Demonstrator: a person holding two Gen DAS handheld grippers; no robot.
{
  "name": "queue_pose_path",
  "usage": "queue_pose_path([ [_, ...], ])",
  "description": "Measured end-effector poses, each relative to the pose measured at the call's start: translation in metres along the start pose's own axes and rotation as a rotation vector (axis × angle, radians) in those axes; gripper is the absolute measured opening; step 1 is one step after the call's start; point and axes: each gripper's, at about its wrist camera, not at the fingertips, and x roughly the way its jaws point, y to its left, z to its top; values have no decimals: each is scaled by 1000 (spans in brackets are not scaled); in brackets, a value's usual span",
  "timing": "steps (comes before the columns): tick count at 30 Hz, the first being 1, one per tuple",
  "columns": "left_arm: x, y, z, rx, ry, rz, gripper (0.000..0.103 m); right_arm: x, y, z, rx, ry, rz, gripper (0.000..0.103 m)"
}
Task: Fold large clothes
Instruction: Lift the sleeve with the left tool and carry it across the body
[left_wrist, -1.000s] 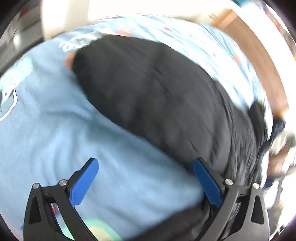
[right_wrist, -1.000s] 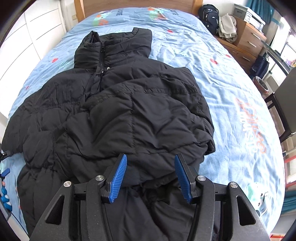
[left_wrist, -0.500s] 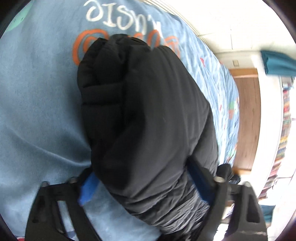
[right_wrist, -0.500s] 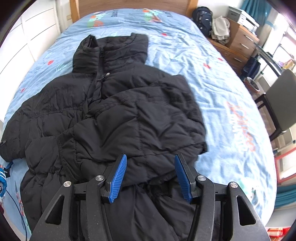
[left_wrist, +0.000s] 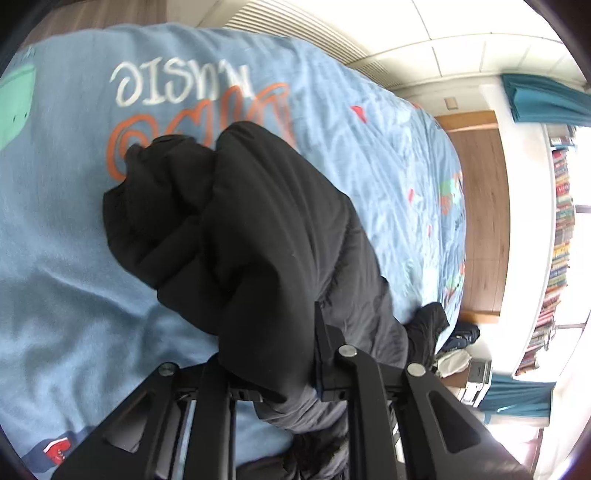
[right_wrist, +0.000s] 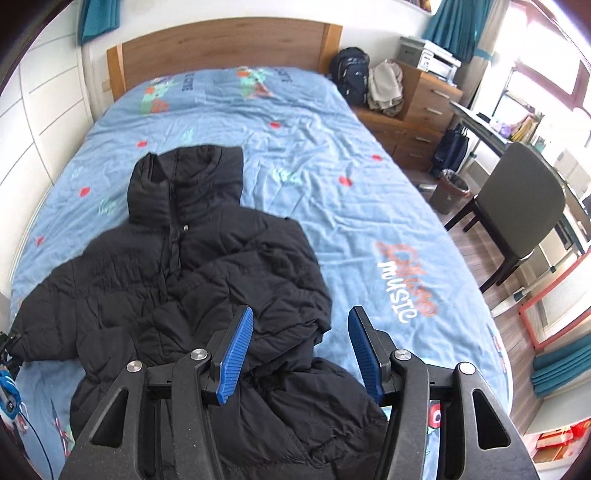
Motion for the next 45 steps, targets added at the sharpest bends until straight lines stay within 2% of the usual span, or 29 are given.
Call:
queue_pose_path([
  [5,-12,-25,-5,55,16,-3,13,-27,-19,0,46,-31,-25,53],
  [8,-20,-44,-10,121,26,-12,12,-39,-31,-2,78,-44,-39,53],
  [15,-32,-117,-38,379,63,-34,12,-62,-51,-14,135,-68,-75,53],
  [20,-35,-177,-77,616,96,-61,12,-68,-59,-26,174,-66,-84,53],
  [25,-35,-216,-125,798,143,-87,12,-71,-54,-36,175,-59,-83,53],
  [28,-33,-231,-154,889,173,-99,12,-74,-49,-39,166,-63,-83,53],
  [36,-19,-248,-222,1011,283,-122,12,-74,-47,-49,172,-54,-72,53],
  [45,15,-240,-277,1095,366,-59,12,-46,-62,-67,181,2,-53,53],
])
